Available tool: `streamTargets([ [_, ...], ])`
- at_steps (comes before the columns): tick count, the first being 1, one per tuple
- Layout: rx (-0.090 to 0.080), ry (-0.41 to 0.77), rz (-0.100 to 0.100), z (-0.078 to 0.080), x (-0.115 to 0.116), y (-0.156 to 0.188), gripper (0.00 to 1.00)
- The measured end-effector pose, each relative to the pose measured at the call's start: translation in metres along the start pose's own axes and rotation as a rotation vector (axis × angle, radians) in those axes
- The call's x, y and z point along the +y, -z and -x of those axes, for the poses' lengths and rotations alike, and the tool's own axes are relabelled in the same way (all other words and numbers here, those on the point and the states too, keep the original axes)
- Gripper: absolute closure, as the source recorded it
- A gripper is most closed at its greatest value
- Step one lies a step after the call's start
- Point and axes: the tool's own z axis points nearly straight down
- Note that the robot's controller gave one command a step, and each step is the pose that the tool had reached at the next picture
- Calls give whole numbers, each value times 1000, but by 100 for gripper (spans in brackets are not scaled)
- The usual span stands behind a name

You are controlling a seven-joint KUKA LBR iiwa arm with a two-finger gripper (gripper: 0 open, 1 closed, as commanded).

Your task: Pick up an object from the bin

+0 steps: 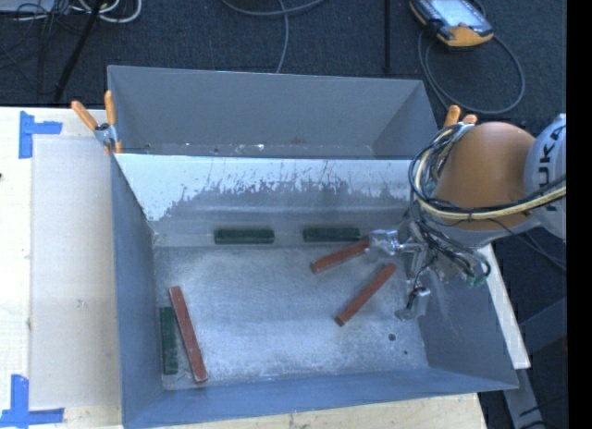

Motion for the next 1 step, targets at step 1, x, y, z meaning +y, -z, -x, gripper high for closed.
streamTargets([
  [1,4,-98,2,13,19,-30,0],
])
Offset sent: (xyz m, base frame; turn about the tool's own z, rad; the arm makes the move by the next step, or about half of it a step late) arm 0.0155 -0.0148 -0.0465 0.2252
